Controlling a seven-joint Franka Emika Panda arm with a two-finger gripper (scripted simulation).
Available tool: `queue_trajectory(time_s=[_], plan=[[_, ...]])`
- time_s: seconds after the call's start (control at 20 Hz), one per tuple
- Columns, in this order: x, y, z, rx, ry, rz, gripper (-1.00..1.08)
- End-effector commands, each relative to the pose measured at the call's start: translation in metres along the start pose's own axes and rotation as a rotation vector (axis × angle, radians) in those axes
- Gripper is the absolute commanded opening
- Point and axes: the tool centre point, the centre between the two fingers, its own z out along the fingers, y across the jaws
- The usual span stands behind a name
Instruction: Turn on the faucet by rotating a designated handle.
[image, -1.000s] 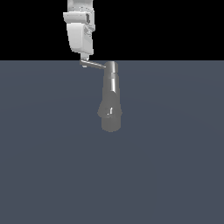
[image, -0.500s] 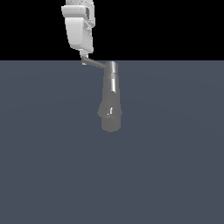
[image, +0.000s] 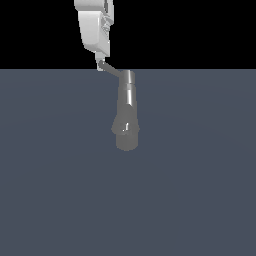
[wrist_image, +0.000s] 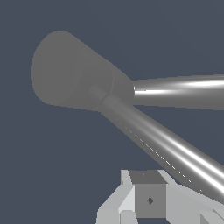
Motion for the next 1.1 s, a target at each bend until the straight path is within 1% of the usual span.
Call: queue_trajectory(time_s=[0.0, 0.6, 0.65, 0.7, 1.05], plan=[[0.008, 0.008, 0.0, -0.009, 0.002, 0.003, -1.0], [0.033, 0.038, -0.01, -0.015, 0.002, -0.001, -1.0], [0.033, 0.038, -0.01, -0.015, 0.002, -0.001, -1.0], [0.027, 0.035, -0.01, -0.011, 0.001, -0.007, -1.0], [0.078, 0.037, -0.011, -0.013, 0.002, -0.004, -1.0]])
